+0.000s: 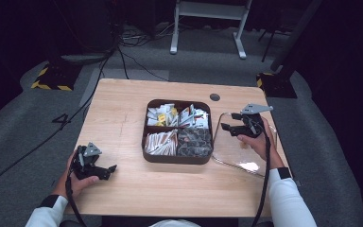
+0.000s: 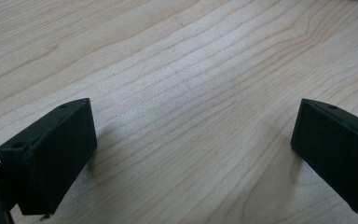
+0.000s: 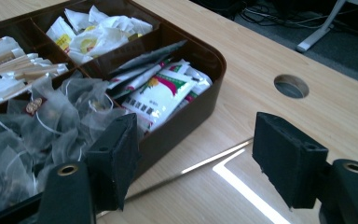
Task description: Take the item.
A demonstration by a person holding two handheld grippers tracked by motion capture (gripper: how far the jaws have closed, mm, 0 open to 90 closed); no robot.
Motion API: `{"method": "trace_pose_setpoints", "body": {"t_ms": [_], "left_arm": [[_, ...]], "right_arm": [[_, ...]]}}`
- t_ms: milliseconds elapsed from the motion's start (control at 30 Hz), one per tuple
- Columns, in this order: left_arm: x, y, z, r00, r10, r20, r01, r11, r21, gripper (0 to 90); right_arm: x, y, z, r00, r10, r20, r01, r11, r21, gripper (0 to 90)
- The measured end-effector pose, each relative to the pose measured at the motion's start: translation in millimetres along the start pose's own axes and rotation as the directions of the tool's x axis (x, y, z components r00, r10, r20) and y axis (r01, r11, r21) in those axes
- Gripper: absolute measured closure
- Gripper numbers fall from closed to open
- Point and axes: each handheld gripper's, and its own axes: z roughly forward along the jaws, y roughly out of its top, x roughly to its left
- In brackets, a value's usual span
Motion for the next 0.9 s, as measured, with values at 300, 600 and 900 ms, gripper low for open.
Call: {"method": "trace_pose_setpoints", "body": {"t_ms": [300,600,900], "left_arm": [[-0.1,0.0,0.1,1.0,-0.002,0.001,0.002,1.0,-0.001,0.4],[0.0,0.0,0.0,1.0,0.0,0.0,0.0,1.0,0.0,0.4],[-0.2,-0.1,0.1,1.0,-0.003,0.002,0.003,1.0,-0.001,0.4]], "right_arm": [[15.6,20.9,23.4,0.9992,-0.024,-0.033,0.025,1.0,0.009,32.4],[31.1,38.1,46.1,0.9966,-0.056,-0.06,0.058,0.998,0.038,32.9],[40.2,50.8,60.5,0.9955,-0.064,-0.07,0.067,0.997,0.042,33.6]]}}
